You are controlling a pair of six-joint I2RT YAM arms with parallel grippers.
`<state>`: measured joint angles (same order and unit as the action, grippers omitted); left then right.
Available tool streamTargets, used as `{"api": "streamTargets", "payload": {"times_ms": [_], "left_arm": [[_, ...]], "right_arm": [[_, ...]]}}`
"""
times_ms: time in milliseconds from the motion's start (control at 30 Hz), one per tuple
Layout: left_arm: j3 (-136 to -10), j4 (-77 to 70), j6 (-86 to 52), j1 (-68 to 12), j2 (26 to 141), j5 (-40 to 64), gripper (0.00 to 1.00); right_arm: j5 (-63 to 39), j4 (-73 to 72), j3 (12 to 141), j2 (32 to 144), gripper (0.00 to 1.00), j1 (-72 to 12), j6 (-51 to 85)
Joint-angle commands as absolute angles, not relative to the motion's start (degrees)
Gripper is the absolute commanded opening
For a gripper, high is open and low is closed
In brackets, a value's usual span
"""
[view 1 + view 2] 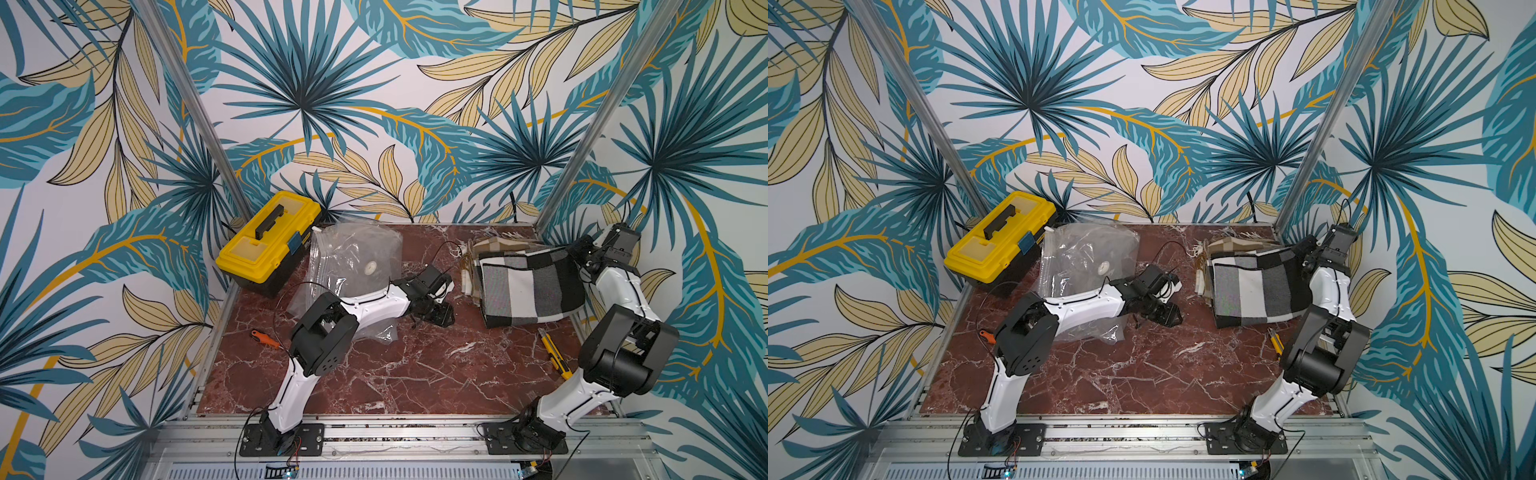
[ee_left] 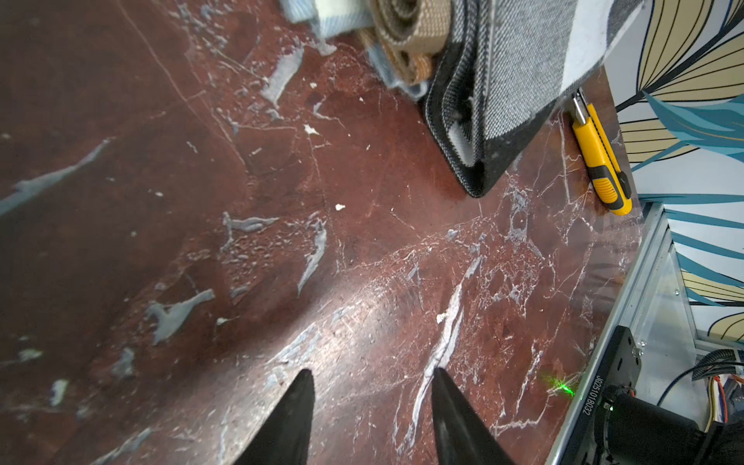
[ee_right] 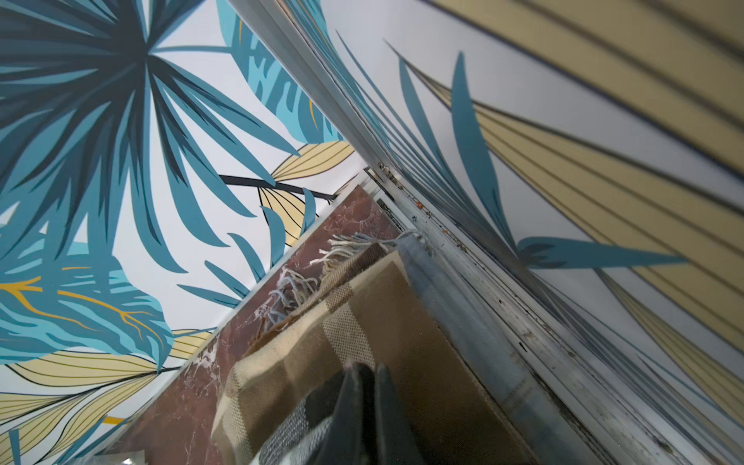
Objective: Take the blanket out of the vacuum bag
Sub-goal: Place the blanket at the center of the board, then reset both arms
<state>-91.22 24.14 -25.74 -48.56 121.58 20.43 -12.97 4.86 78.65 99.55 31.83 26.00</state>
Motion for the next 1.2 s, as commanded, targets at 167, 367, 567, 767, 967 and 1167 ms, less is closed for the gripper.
{"api": "streamTargets", "payload": {"times_ms": [167,367,567,767,967,1167], "left_arm": [[-91.4,23.48,-25.03,-48.34,120.56,21.1,0.49],[-89.86,21.39,-24.61,-48.48,117.93,22.35,0.49],[-90.41,24.86,-17.64,-47.27,110.48,19.99,0.66],[-84.75,28.12,-12.14,-39.66,99.51,12.96,1.0],[-63.63,19.88,-12.79,-28.55,79.8,-0.82,1.0],[-45.69,12.2,-10.4,-18.75,65.58,-9.62,1.0]], "right_arm": [[-1.89,-0.87,76.95,101.14,0.0,32.41,26.93],[-4.27,-2.1,73.65,98.89,0.64,32.61,24.85],[-1.08,-1.81,65.81,83.12,0.99,32.16,21.42],[-17.98,16.01,68.76,75.91,0.99,30.45,20.85],[-32.35,18.82,58.29,69.61,0.99,26.39,18.43],[-32.69,6.62,42.84,65.84,1.0,21.14,15.85]]}}
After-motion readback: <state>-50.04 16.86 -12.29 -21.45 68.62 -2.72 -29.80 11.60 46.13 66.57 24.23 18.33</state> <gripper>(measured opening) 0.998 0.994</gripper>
